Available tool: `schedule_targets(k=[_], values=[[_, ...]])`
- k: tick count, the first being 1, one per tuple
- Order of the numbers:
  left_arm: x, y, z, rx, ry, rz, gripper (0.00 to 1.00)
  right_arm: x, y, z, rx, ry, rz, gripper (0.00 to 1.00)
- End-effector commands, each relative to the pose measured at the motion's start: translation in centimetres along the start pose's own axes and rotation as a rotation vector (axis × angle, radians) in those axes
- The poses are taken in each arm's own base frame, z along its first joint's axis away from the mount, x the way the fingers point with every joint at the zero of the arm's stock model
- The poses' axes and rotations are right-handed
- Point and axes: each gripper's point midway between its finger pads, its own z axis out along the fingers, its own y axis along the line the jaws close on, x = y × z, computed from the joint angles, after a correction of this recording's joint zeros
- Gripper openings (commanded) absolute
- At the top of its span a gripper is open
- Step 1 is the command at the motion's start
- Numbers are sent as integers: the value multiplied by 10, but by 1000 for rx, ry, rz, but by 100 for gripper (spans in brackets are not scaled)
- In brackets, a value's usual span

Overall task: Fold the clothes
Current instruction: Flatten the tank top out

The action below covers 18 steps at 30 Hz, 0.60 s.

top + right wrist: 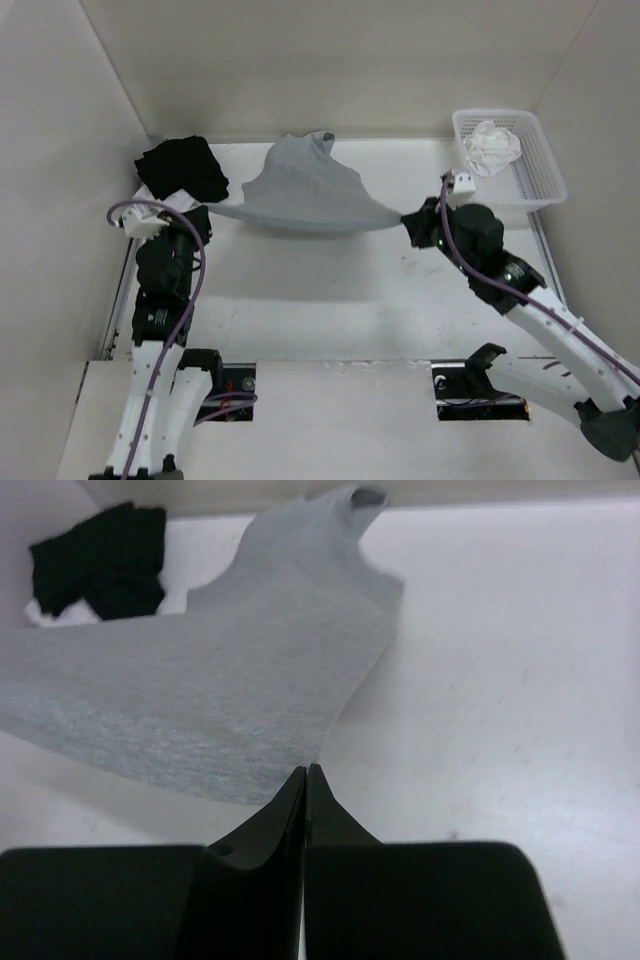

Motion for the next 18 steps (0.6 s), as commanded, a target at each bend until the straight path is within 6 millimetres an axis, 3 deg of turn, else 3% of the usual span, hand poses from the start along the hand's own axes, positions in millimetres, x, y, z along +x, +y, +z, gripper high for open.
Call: schedule_targets(k=[1, 7, 10, 15, 18], values=[[6, 14, -45, -11, 3, -5, 4, 1, 19, -39, -95, -124, 140, 0], [67, 64, -111, -111, 205, -12, 4, 127, 20, -91, -153, 145, 291, 0], [78, 69, -128, -122, 258, -28, 4, 174, 20, -116, -175, 271, 333, 0], [81, 72, -154, -209, 366, -65, 4, 213, 26, -144, -171, 417, 363, 0], [80, 87, -163, -280, 362, -72, 4, 229, 31, -147, -153, 467, 322, 0]])
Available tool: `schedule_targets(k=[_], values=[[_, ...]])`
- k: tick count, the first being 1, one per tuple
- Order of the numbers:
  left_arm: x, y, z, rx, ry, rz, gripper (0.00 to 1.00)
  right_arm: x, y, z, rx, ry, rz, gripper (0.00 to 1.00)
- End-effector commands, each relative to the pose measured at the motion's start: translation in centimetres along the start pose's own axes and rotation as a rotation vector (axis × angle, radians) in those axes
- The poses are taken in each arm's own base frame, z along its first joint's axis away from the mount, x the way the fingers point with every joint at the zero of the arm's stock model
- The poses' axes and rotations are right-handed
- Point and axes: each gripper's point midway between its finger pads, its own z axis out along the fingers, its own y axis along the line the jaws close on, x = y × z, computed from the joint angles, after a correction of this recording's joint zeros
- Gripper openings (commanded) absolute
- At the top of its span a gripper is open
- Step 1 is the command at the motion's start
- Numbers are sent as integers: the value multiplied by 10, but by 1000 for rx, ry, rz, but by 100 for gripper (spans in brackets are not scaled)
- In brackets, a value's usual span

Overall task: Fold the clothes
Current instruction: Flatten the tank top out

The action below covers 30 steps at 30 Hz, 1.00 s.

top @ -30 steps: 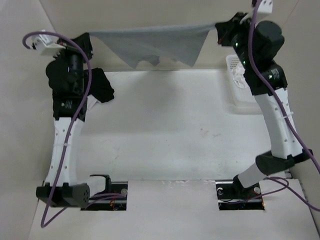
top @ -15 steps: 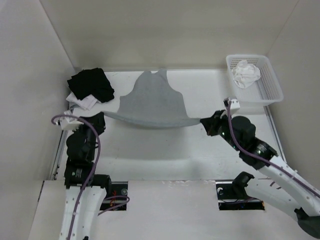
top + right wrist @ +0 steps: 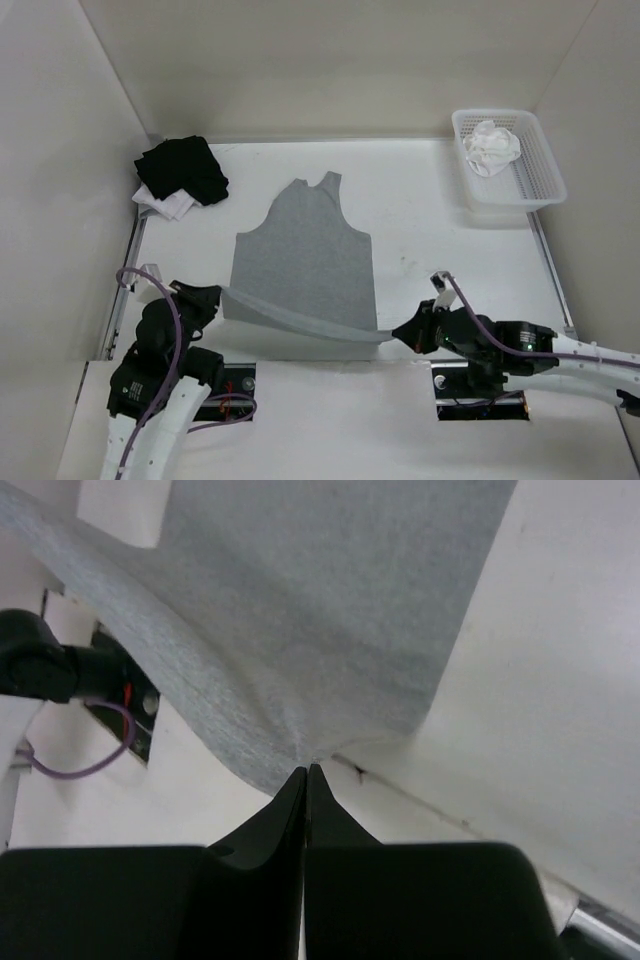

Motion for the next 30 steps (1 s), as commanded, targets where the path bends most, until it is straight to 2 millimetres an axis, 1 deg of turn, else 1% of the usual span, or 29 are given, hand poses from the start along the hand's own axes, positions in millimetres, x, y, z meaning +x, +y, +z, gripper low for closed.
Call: schedule_targets(k=[1, 3, 5, 6, 7, 8, 9, 10, 11, 12, 13, 14, 15, 16, 17, 18, 19, 20, 21, 22, 23, 25, 27, 28, 30], values=[[-6, 19, -14, -108, -22, -51, 4, 7, -8, 6, 98, 3, 57, 0], [-8, 21, -7, -128, -39, -59, 4, -2, -9, 14, 126, -29, 47, 0], [-8, 16, 4, -123, -40, -66, 3, -22, -5, 22, 128, -75, 21, 0], [-7, 10, 13, -100, -31, -70, 3, -31, -3, 25, 125, -90, 20, 0], [-6, 2, 18, -74, -23, -73, 2, -44, -1, 26, 120, -115, 21, 0], [-12, -13, 24, -28, -35, -80, 2, -63, 5, 24, 110, -157, 19, 0], [-24, -30, 26, 17, -62, -82, 1, -80, 12, 18, 94, -198, 7, 0], [-42, -56, 26, 83, -97, -76, 1, -105, 27, 7, 62, -257, -14, 0], [-64, -85, 22, 158, -143, -62, 0, -132, 44, -9, 26, -326, -38, 0], [-81, -107, 16, 213, -182, -57, 0, -156, 59, -26, -1, -389, -64, 0], [-108, -140, 1, 304, -244, -62, 0, -186, 76, -48, -22, -471, -92, 0], [-131, -167, -16, 380, -297, -65, 0, -211, 91, -68, -34, -536, -117, 0], [-153, -188, -33, 435, -353, -58, 0, -239, 107, -94, -40, -610, -143, 0], [-171, -203, -48, 474, -404, -51, 0, -263, 119, -116, -40, -675, -163, 0], [-189, -216, -63, 504, -456, -51, 0, -282, 129, -135, -39, -727, -176, 0], [-210, -230, -82, 536, -517, -46, 0, -305, 143, -162, -45, -795, -194, 0], [-227, -240, -97, 557, -570, -41, 1, -321, 153, -180, -49, -839, -205, 0], [-247, -250, -116, 580, -636, -42, 1, -340, 163, -201, -45, -892, -218, 0], [-259, -259, -128, 596, -677, -34, 1, -352, 169, -218, -44, -928, -219, 0], [-273, -269, -141, 610, -716, -22, 1, -368, 177, -239, -37, -974, -230, 0], [-285, -278, -152, 624, -749, -18, 1, -378, 181, -251, -33, -1002, -233, 0], [-303, -295, -167, 649, -793, -12, 2, -398, 188, -279, -22, -1065, -227, 0], [-314, -306, -176, 664, -818, -14, 2, -414, 198, -296, -19, -1104, -244, 0], [-321, -311, -178, 665, -833, -13, 2, -419, 204, -299, -21, -1116, -249, 0], [-327, -318, -175, 657, -845, -2, 2, -427, 213, -302, -7, -1142, -285, 0]])
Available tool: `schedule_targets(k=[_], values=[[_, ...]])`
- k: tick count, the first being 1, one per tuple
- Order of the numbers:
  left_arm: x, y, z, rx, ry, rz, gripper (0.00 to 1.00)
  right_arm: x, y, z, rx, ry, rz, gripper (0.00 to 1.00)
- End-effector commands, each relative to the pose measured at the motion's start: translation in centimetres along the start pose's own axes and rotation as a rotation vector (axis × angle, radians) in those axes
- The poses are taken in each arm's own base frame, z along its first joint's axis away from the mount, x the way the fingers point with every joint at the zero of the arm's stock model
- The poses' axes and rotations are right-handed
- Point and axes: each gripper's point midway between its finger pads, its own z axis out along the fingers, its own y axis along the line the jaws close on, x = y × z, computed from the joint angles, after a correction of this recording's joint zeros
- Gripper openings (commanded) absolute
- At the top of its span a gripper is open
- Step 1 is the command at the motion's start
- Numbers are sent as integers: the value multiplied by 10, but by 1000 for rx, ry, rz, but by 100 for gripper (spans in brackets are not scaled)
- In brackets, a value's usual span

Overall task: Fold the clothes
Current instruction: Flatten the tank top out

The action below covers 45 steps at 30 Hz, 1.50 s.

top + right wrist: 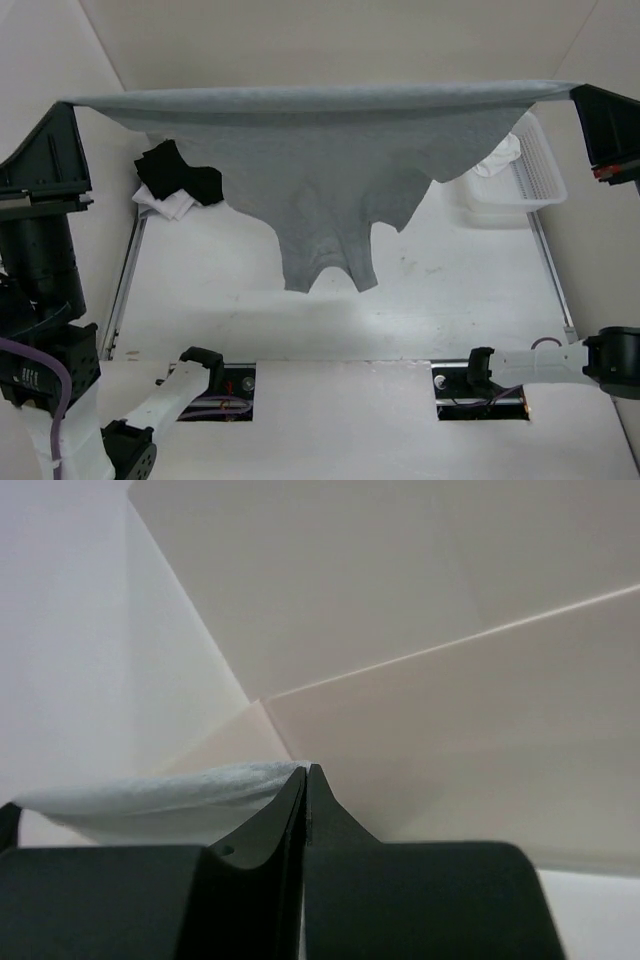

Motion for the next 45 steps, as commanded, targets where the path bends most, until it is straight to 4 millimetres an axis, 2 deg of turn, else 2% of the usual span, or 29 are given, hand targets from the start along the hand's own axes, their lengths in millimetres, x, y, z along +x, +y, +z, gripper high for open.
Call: schedule_targets(k=[1, 4, 6, 10, 14, 17, 19, 21, 25, 30, 35, 38, 42, 45], values=[[13, 20, 33, -73, -18, 89, 2, -8, -12, 17, 112, -41, -194, 0], [34, 38, 41, -113, 8, 111, 2, -7, -11, 28, 138, -77, -271, 0], [56, 58, 45, -151, 40, 132, 2, 6, -9, 37, 137, -72, -318, 0], [106, 114, 49, -263, 108, 184, 2, 58, -23, 69, 141, -5, -379, 0], [147, 163, 68, -346, 168, 229, 2, 115, -71, 117, 149, 111, -332, 0], [175, 191, 93, -376, 214, 235, 2, 139, -117, 159, 189, 164, -298, 0], [192, 205, 111, -386, 241, 226, 2, 142, -138, 180, 215, 170, -286, 0], [201, 211, 129, -384, 252, 219, 1, 139, -151, 197, 228, 166, -272, 0], [194, 200, 155, -345, 234, 202, 1, 117, -144, 214, 199, 112, -265, 0], [166, 182, 172, -300, 182, 203, 1, 91, -127, 212, 160, 41, -253, 0], [149, 169, 167, -275, 154, 222, 1, 81, -120, 201, 162, 35, -252, 0], [152, 175, 147, -268, 152, 234, 2, 98, -132, 186, 201, 96, -256, 0], [189, 200, 113, -292, 210, 231, 2, 138, -155, 161, 222, 153, -274, 0], [214, 229, 71, -360, 277, 223, 2, 177, -177, 128, 254, 224, -269, 0]])
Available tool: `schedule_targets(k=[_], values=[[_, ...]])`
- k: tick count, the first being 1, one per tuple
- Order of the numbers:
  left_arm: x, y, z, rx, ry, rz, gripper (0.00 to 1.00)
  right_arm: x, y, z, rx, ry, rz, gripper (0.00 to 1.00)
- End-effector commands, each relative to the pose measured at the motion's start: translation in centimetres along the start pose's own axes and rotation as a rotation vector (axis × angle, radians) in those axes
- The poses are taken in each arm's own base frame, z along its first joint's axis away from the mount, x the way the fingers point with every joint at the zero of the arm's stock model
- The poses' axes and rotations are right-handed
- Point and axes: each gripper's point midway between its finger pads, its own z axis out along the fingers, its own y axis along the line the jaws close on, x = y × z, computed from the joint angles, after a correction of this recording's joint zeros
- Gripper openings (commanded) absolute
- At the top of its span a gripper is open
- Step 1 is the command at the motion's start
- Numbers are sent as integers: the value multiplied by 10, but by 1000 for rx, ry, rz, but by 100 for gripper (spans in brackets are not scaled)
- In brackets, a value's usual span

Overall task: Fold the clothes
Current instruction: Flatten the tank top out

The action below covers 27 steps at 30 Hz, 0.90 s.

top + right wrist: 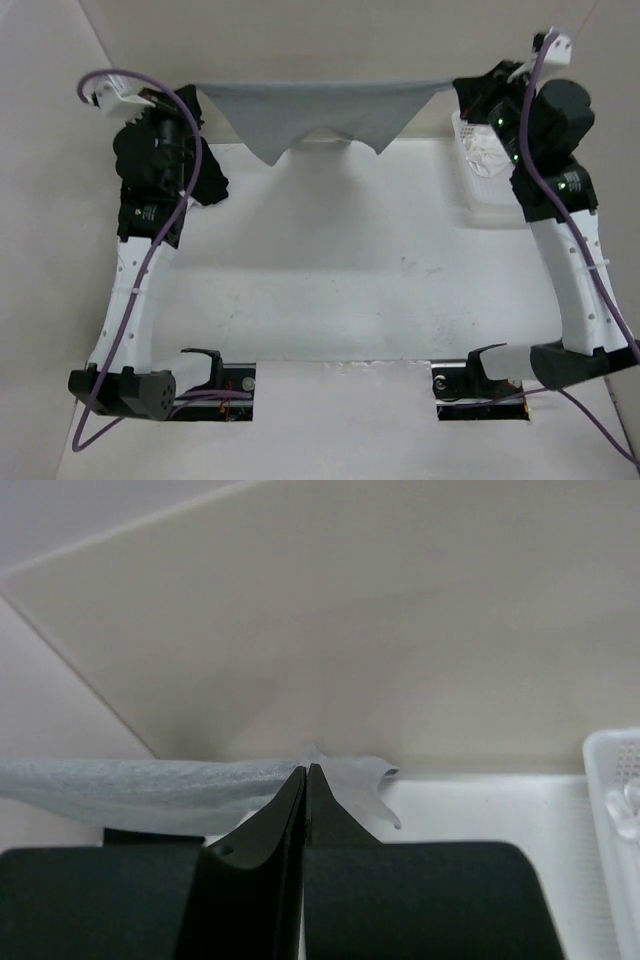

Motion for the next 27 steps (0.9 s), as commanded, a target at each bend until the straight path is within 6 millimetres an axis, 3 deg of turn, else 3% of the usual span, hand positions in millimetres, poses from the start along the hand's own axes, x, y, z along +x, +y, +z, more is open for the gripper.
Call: schedule_targets(k=[1, 4, 7, 11, 15, 18, 22, 25, 27], values=[[30, 36, -22, -65, 19, 4, 2, 35, -19, -11, 21, -4, -16, 0], [53, 66, -64, -115, 49, -12, 2, 87, -32, -38, 27, 49, 11, 0], [83, 94, -108, -163, 127, -19, 2, 132, -31, -75, 8, 91, 99, 0], [112, 129, -166, -241, 226, 5, 3, 176, -23, -127, -29, 159, 194, 0], [119, 150, -210, -305, 282, 18, 3, 225, -21, -178, -25, 303, 286, 0], [128, 153, -243, -308, 343, -8, 3, 264, -19, -221, -28, 445, 343, 0], [158, 172, -286, -389, 489, -40, 3, 318, -13, -273, -30, 652, 438, 0], [177, 191, -314, -488, 559, -83, 1, 338, 9, -293, -75, 784, 483, 0], [175, 194, -318, -510, 549, -90, 1, 358, 13, -298, -46, 854, 463, 0]])
